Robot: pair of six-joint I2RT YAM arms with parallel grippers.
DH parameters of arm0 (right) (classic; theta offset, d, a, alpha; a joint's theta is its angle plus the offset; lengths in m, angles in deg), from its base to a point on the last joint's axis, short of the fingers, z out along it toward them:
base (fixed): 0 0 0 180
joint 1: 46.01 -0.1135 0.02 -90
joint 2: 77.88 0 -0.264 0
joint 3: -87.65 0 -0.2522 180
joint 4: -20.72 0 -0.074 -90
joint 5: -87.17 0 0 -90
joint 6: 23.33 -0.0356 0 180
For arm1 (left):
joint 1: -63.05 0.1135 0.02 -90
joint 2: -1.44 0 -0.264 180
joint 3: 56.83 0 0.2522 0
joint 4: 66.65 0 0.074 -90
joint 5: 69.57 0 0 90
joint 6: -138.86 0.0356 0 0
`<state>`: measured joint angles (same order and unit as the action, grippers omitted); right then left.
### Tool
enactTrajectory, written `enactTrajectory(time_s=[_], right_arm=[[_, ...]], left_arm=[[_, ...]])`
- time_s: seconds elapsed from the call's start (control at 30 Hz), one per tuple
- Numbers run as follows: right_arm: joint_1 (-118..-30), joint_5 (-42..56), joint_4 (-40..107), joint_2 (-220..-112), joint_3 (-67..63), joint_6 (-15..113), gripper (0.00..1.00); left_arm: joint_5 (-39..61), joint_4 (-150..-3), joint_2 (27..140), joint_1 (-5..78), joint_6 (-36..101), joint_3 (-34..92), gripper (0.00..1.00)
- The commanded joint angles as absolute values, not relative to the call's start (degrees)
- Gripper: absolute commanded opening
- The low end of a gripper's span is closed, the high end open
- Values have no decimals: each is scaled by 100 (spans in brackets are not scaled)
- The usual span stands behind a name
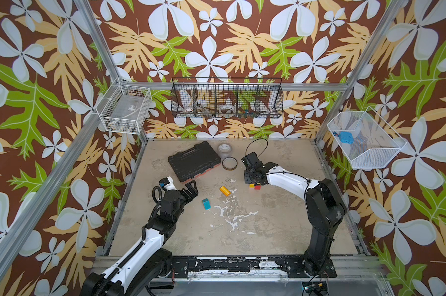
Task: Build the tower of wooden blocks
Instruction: 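Lower the purple '9' cube beside the pink block with the right gripper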
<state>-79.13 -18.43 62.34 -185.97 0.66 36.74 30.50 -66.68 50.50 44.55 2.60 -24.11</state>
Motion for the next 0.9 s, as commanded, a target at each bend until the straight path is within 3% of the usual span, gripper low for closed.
enactTrajectory(time_s=[0.0,0.4,0.53,0.73,0.87], right_arm=[[-7914,-1927,6290,-18549,106,3628,36],[-7914,-1755,6279,-18270,80,3573,45],[-7914,-1804,6263,-18046,10,3599,57],[-7796,-1949,6217,-17687,-235,3655,88],[-7627,-1718,6068,-17596,-412,3746,98]], left_arm=[[3080,-6592,5038,4455,257,-2382,100],[3080,-6603,5037,4458,255,-2373,100],[3087,-6615,5031,4454,263,-2369,100],[3089,-6629,5021,4459,263,-2360,100],[3090,-6626,5004,4456,263,-2362,100]])
